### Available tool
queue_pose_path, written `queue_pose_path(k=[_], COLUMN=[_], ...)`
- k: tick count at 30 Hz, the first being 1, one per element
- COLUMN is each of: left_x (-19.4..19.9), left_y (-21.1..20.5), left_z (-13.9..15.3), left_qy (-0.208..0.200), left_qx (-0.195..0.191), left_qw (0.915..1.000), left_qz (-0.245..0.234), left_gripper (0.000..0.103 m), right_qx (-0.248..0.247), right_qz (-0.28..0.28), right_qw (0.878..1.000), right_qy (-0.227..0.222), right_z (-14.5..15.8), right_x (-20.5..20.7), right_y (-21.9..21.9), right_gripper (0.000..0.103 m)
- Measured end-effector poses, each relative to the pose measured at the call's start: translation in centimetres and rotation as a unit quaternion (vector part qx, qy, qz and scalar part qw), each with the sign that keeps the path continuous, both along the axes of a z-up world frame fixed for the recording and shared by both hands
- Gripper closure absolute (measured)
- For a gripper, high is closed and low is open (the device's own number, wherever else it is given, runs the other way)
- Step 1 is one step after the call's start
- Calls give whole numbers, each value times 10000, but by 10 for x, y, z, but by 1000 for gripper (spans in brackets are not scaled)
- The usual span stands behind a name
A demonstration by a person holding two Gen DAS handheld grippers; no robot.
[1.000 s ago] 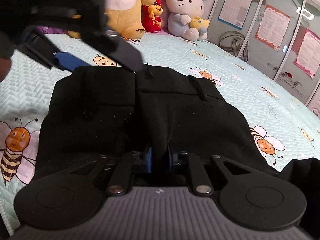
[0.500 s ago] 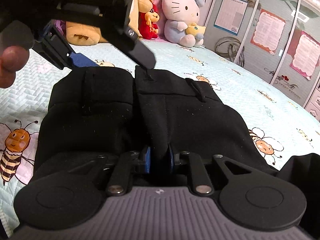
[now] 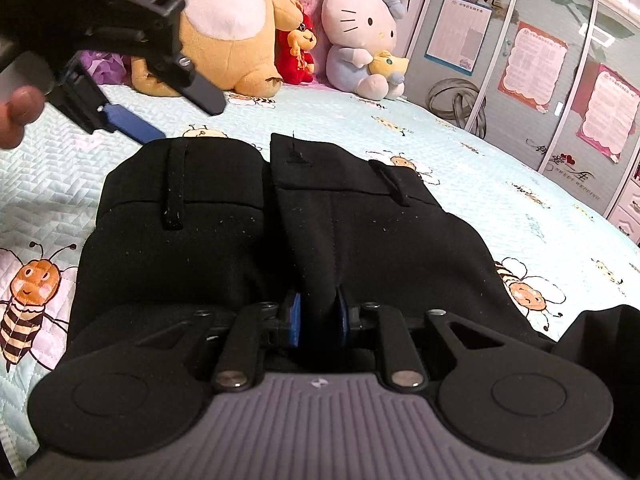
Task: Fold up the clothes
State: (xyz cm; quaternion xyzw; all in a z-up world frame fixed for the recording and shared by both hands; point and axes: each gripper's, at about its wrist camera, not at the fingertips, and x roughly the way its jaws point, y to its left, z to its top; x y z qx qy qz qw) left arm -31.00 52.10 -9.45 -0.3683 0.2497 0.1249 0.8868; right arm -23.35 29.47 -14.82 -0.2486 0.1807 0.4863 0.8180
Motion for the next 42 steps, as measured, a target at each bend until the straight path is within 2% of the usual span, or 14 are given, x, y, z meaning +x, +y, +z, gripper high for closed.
queue_pose_path(k=[9, 11, 12, 13, 14, 16, 21, 24, 27, 29, 32, 36, 37, 42], left_x=[71, 82, 86, 90, 94, 93, 77, 59, 42, 33, 26, 22, 20, 25], left_y=[-5, -8, -10, -12, -14, -18, -41, -49, -60, -70, -84, -85, -84, -79], left_z=[-19, -26, -30, -34, -38, -33, 6, 36, 69, 82, 74, 41, 35, 23], left_qy=[406, 583, 701, 819, 936, 775, 473, 30, -439, -607, -410, 23, 93, 391], left_qx=[-580, -632, -606, -579, -552, -506, 310, 577, 773, 904, 1073, 822, 774, 783], left_qw=[9943, 9928, 9927, 9924, 9920, 9941, 9974, 9977, 9956, 9937, 9933, 9966, 9969, 9960], left_qz=[-800, -828, -769, -709, -650, -568, -445, -369, -301, -261, -147, 66, 108, 185], left_gripper=[25, 29, 45, 67, 72, 89, 91, 91, 90, 89, 89, 89, 89, 83], right_qx=[19, 34, 43, 58, 75, 133, 996, 1370, 1262, 1174, 1451, 1774, 1769, 1653], right_qz=[-15, -17, -22, -46, -84, -186, -879, -1351, -1876, -2235, -2755, -3248, -3282, -3187], right_qw=[10000, 10000, 10000, 10000, 9999, 9997, 9911, 9813, 9739, 9659, 9398, 8971, 8930, 8947], right_qy=[18, 27, 29, 30, 33, 40, -99, -50, 203, 581, 1409, 2415, 2523, 2657], right_z=[-1, -1, -1, -1, 0, 2, 30, 44, 46, 40, 29, 15, 13, 11], right_x=[1, 3, 3, 4, 4, 5, 7, 14, 29, 43, 66, 92, 93, 76], right_y=[0, 0, 0, -1, -2, -5, -65, -118, -172, -204, -243, -273, -276, -294], right_gripper=[83, 82, 82, 81, 77, 67, 33, 28, 28, 27, 27, 27, 27, 27])
